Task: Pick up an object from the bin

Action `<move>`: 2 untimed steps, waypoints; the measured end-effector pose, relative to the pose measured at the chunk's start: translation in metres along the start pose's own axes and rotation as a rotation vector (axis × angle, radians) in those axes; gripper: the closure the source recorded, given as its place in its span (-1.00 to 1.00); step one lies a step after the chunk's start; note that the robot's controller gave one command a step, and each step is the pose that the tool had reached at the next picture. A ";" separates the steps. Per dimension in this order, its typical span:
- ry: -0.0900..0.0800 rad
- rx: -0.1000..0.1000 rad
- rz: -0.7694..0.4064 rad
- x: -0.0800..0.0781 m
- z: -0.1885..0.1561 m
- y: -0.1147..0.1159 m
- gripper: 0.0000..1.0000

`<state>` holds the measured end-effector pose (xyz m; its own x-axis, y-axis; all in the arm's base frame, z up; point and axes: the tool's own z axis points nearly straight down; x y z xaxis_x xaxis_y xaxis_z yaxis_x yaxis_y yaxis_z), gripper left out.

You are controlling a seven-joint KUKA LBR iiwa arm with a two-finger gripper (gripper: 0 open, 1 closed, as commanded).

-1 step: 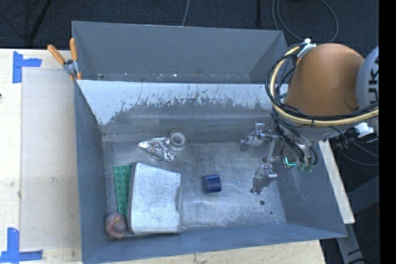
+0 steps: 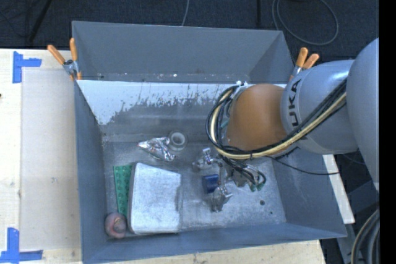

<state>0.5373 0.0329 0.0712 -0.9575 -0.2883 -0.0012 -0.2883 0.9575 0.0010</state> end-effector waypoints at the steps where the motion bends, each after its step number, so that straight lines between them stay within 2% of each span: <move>1: -0.005 0.001 -0.087 0.045 -0.001 -0.045 -1.00; 2: -0.001 0.001 -0.254 0.010 -0.001 0.013 -1.00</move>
Offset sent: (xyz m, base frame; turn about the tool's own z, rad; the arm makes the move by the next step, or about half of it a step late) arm -0.0316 -0.0563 -0.0012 -0.0889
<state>0.5239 0.0424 0.0719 -0.8542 -0.5200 -0.0027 -0.5200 0.8542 -0.0009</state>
